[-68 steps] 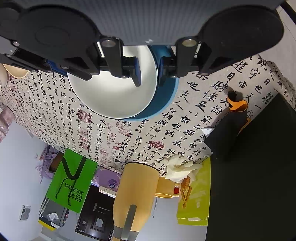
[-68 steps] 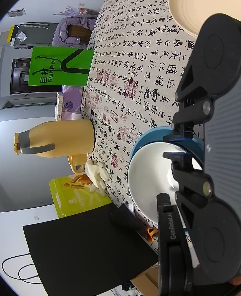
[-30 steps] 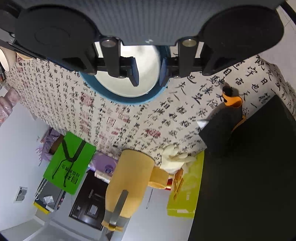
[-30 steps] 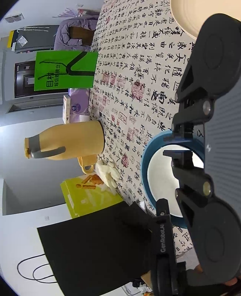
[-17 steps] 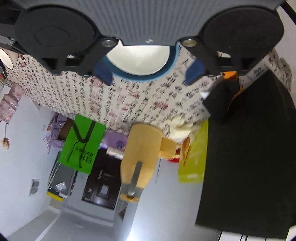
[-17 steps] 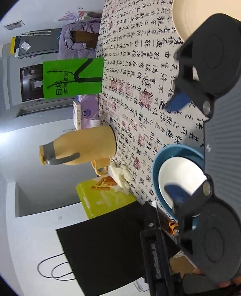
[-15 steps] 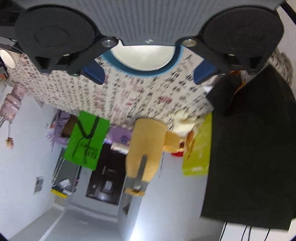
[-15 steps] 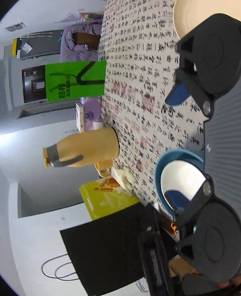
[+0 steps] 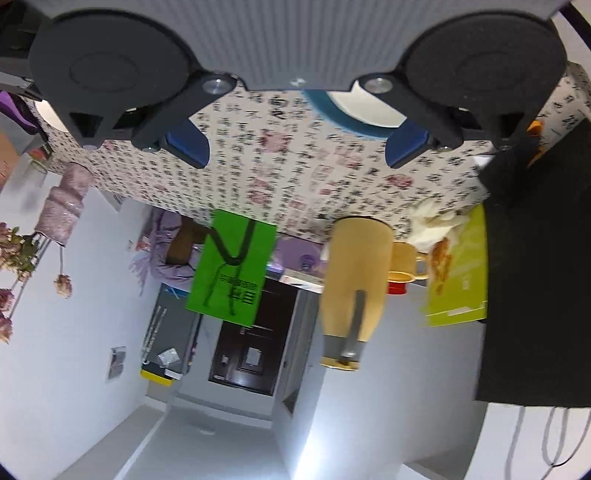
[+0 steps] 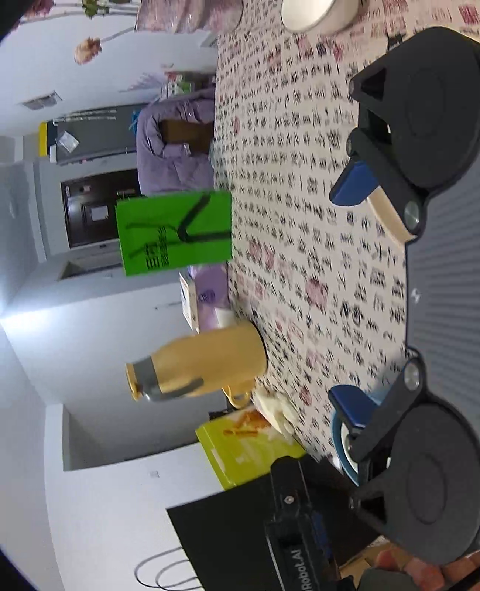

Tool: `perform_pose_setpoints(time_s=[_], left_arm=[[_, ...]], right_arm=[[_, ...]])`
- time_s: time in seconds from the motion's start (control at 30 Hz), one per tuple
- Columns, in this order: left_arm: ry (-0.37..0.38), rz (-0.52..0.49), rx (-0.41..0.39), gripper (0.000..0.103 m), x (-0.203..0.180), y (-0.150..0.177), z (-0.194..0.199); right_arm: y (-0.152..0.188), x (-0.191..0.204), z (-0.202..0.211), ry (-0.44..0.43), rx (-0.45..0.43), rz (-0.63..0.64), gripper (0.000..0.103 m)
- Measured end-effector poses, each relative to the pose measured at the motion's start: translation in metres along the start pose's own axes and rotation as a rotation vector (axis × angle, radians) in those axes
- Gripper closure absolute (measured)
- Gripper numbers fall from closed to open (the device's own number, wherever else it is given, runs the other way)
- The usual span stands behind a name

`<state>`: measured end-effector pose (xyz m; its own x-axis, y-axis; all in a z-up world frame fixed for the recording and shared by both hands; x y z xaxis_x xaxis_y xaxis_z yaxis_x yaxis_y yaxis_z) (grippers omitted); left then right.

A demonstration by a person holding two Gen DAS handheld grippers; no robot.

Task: Organize plates and bowls
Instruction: 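Move both open tools toward the second white bowl beside the vase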

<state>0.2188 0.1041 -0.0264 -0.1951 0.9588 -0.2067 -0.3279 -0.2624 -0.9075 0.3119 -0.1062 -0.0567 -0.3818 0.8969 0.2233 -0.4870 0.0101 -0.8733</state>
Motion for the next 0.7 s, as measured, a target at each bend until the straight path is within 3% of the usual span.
perform_pose_setpoints(time_s=[0.7], left_arm=[[0.135, -0.062, 0.062, 0.000, -0.131, 0.017, -0.051]], right_arm=[[-0.019, -0.134, 0.035, 0.158, -0.049, -0.042, 0.000]])
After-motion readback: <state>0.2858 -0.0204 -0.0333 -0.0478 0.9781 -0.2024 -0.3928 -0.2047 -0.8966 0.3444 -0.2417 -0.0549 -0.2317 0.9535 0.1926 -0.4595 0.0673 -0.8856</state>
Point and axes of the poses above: each gripper's, at about its wrist camera, not at the fingertips, and z roughly against the way its jaws point, x to its left, y to its underside, the point moved 4 cm from there along -z, roughly the way its jaws point, and after that the axes turned 1 degree about -x, right-handed, at the moved point
